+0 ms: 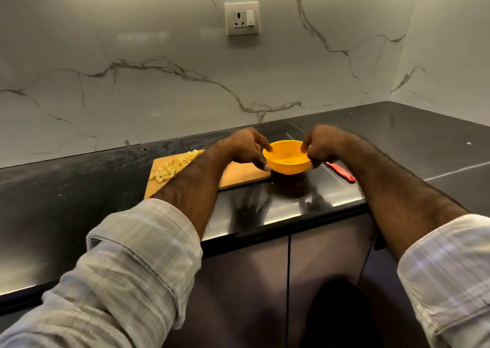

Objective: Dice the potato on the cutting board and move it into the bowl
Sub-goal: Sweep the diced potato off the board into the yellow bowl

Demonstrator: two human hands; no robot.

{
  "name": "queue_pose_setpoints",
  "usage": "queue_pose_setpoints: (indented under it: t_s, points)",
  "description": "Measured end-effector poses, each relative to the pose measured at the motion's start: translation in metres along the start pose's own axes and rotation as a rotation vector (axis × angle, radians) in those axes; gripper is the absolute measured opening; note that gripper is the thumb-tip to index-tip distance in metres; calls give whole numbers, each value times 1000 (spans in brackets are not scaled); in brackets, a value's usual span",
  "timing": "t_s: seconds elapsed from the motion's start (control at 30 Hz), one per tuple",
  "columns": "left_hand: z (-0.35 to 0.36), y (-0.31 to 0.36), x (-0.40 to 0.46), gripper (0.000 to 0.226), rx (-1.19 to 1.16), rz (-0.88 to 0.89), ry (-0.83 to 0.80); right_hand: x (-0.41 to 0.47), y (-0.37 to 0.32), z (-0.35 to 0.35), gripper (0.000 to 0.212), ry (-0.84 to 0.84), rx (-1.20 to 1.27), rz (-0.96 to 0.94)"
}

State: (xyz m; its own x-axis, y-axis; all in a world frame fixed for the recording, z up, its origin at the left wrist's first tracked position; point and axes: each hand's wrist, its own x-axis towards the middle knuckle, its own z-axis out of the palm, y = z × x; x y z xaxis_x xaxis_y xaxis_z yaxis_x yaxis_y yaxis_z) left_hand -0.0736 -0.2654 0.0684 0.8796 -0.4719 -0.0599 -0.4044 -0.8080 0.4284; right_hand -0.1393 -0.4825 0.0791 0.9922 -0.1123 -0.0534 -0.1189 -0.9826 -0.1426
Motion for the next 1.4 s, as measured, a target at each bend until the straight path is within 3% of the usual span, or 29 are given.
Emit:
queue_pose_setpoints:
  t_s: [0.13,0.23,0.33,0.47,0.6,0.8,1.0,1.2,1.4]
  points:
    - [-41,-25,-22,39,-124,-90,114,9,-35,-25,36,216,-52,-100]
    - [-63,-63,-31,24,-118,-230,265,26,-85,-24,31,137,65,-181]
    - [-77,-114,-42,36,-23,-433,393,52,-136,-8,25,15,223,-198]
    - [-78,-179,-58,59,87,-752,491,93,-173,16,29,41,133,-177]
    - [-76,-213,-72,64,-13,-886,338,132,-191,36,31,20,-121,-156]
    - [-77,-233,-60,80,-324,-1001,267,178,-191,58,44,-30,-192,-31]
    - [-75,-241,-40,84,-313,-1017,254,185,-186,66,48,-71,-160,74]
    - [-60,-256,-24,87,-211,-1044,376,194,-183,67,50,-155,-106,80]
    - [-62,-283,-19,96,-337,-1127,448,196,-191,67,50,-150,-66,74]
